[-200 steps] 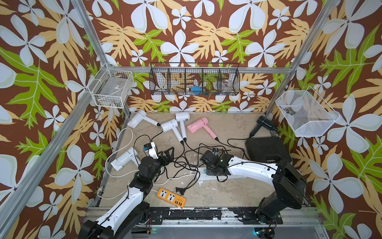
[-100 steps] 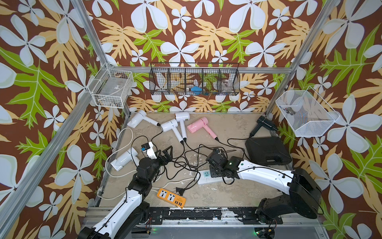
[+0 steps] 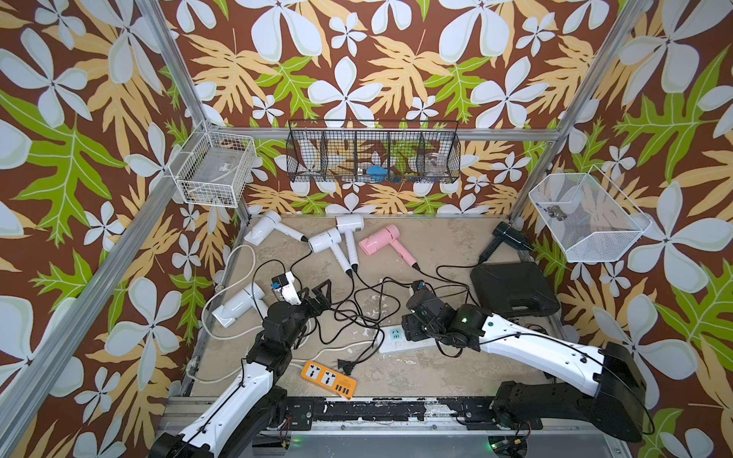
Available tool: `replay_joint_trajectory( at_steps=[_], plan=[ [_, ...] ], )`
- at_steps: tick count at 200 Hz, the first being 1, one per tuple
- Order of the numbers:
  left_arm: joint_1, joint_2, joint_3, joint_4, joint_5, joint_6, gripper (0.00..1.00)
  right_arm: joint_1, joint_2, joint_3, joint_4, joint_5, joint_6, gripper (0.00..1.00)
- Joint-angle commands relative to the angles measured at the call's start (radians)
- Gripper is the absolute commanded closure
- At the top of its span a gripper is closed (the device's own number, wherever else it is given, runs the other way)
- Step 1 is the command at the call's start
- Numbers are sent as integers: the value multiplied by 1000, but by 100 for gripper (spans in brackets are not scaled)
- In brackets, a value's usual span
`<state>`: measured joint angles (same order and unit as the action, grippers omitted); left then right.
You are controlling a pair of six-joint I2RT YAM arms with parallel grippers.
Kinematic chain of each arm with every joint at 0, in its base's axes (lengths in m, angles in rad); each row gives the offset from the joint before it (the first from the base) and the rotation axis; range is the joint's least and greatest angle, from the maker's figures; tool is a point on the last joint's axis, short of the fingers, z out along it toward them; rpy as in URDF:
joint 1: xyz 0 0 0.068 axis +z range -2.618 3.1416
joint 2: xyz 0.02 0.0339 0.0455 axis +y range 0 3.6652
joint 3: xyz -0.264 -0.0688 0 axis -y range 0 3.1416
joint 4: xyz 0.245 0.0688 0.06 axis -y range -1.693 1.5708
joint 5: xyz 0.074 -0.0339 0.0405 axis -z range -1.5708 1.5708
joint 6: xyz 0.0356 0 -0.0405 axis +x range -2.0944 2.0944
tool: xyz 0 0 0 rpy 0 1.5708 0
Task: Charge the blow dryers
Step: Insert the plug into the socket, then pick up the plug from the center of the board.
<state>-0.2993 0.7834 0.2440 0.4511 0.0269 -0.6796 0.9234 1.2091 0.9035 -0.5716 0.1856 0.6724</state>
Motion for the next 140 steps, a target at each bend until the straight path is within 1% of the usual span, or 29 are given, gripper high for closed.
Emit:
replay_joint_trajectory(
  at_steps=[1,17,41,51,64,74,80,98,121,140],
  plan=[
    [-3,-21,3,18,30,-2,0,2,-83,-2,58,-12,-61,19],
    [-5,-55,1,18,53,-12,0,0,-159,-19,98,14,-100,14],
    [-7,-133,-8,11,70,-21,0,-10,-263,-44,150,92,-164,9],
    [-6,-172,-12,3,68,-21,0,-32,-295,-43,156,104,-193,6],
    [-6,-229,-25,-1,63,-20,0,-82,-327,-43,167,82,-224,3],
    [-7,-271,-33,-2,58,-18,0,-132,-347,-48,179,39,-241,3],
    [-8,-295,-40,-2,55,-17,0,-164,-358,-54,188,8,-249,0],
    [-8,-349,-53,-8,45,-13,0,-260,-384,-93,240,-99,-258,0],
    [-9,-401,-72,0,34,-4,0,-352,-414,-181,340,-220,-250,0],
    [-7,-421,-85,5,21,11,0,-452,-422,-256,417,-320,-228,0]
  ],
)
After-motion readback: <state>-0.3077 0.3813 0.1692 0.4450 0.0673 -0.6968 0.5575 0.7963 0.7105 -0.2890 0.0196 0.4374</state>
